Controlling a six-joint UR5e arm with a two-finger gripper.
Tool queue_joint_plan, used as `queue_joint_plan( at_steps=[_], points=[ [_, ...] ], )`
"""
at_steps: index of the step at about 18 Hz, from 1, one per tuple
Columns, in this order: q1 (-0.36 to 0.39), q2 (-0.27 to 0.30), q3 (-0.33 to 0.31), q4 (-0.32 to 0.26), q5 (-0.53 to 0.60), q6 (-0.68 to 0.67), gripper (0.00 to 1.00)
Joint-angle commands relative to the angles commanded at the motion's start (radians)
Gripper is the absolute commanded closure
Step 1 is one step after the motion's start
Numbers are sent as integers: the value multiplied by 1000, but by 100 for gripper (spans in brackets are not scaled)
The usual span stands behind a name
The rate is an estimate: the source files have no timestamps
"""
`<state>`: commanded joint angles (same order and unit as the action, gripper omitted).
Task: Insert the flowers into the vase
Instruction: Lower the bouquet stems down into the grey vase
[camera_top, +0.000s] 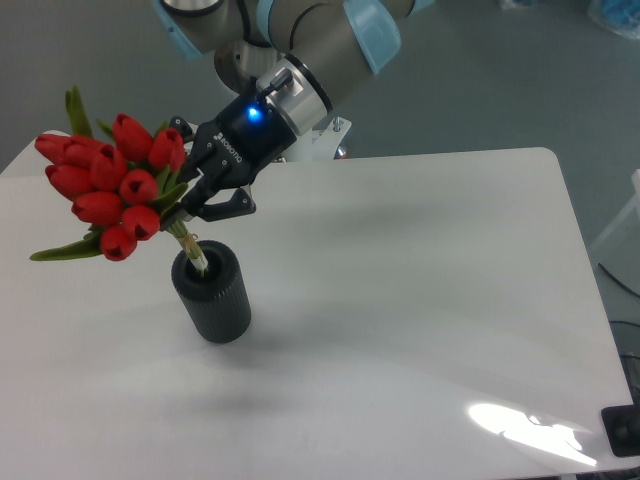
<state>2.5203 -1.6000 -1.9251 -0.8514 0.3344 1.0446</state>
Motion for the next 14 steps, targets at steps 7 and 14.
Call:
queue_joint_plan(
  at_steps=[7, 14],
  points=[
    [-2, -9, -40, 8, 3, 12, 71],
    [-2, -31, -92, 8, 11, 63, 70]
  ],
)
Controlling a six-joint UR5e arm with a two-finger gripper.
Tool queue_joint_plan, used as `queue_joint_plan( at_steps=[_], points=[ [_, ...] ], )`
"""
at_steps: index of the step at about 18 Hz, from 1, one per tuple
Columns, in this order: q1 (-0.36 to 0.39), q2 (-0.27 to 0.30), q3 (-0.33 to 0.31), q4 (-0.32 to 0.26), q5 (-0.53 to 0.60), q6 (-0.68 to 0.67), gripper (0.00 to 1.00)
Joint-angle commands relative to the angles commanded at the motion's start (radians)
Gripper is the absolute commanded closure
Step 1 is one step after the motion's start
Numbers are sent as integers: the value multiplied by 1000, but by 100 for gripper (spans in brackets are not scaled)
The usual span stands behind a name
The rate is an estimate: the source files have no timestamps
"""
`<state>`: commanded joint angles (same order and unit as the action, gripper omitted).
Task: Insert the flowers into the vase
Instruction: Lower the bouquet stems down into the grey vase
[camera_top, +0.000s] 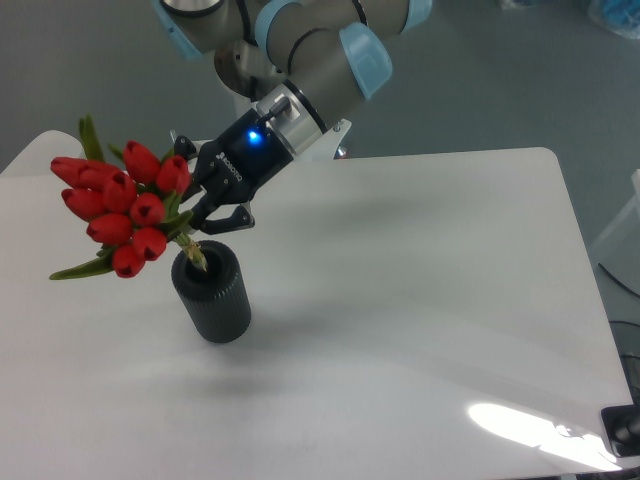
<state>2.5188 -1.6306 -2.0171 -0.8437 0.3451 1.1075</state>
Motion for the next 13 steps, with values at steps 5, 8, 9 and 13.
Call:
queue_joint_plan(
  at_steps=[5, 8, 9, 13],
  points=[
    [0, -52, -8, 9, 20, 34, 70],
    [2, -58, -8, 8, 20, 34, 70],
    [0, -63, -8, 8, 20, 34, 69],
    [2, -97, -9, 9, 23, 57, 69]
  ],
)
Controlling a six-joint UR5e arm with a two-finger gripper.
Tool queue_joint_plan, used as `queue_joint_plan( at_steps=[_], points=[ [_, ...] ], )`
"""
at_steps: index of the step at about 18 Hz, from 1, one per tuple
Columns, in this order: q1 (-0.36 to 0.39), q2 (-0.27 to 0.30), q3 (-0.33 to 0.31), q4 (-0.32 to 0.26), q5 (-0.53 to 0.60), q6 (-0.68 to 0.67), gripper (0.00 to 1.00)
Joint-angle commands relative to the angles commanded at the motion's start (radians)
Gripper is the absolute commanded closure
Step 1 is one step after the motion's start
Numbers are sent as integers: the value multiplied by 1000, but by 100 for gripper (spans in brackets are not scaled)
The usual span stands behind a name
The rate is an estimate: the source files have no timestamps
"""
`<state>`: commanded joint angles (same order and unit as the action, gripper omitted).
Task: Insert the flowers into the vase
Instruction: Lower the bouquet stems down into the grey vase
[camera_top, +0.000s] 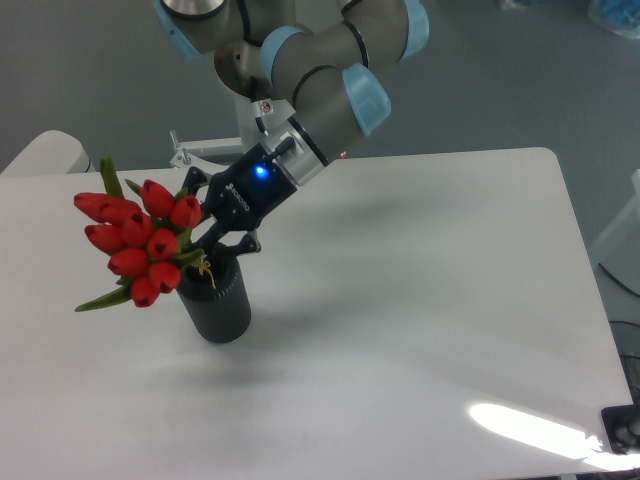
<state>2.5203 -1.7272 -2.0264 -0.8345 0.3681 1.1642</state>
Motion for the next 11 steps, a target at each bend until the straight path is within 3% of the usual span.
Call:
queue_joint_plan(
  at_steps=[11],
  points=[
    [2, -3, -32, 2, 28, 15, 65]
  ],
)
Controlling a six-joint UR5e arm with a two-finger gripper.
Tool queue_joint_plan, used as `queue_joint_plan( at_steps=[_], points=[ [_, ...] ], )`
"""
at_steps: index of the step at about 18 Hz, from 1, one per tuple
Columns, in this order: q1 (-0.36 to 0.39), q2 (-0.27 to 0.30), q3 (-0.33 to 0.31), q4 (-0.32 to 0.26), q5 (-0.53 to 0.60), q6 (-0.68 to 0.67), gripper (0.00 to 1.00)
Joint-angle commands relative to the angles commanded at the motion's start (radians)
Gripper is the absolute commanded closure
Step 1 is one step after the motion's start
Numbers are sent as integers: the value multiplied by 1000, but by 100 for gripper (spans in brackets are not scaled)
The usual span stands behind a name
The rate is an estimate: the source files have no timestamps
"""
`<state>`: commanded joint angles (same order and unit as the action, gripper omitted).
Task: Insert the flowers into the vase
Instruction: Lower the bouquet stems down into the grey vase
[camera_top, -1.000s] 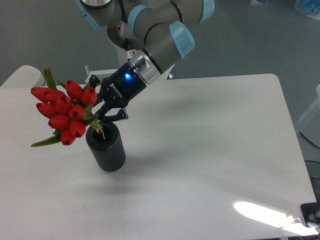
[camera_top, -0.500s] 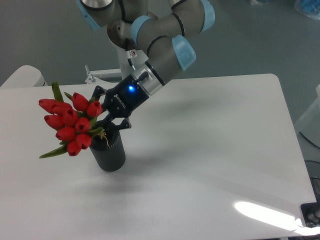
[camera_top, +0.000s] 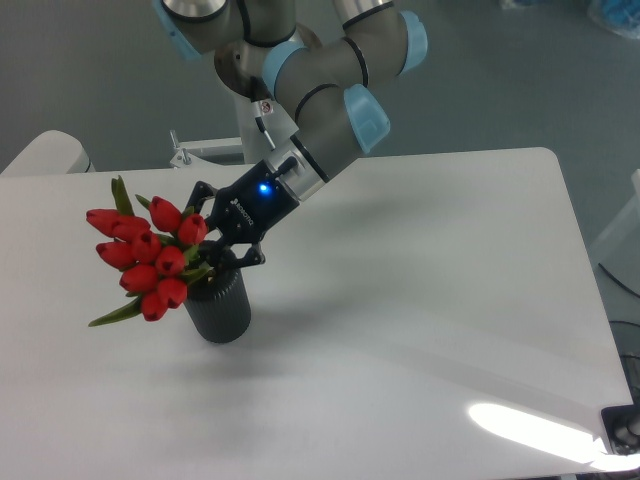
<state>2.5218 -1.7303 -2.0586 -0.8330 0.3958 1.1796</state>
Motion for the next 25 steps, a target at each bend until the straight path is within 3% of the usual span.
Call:
queue_joint_plan(
  at_steps=[8, 12, 15, 18, 25],
  points=[
    [14, -2, 3, 0, 23, 0, 53],
    [29, 0, 11, 2, 52, 2, 37],
    [34, 3, 11, 2, 54, 0, 16],
    [41, 9, 11, 3, 67, 2, 3],
    [81, 44, 17, 5, 97, 23, 1]
  ],
)
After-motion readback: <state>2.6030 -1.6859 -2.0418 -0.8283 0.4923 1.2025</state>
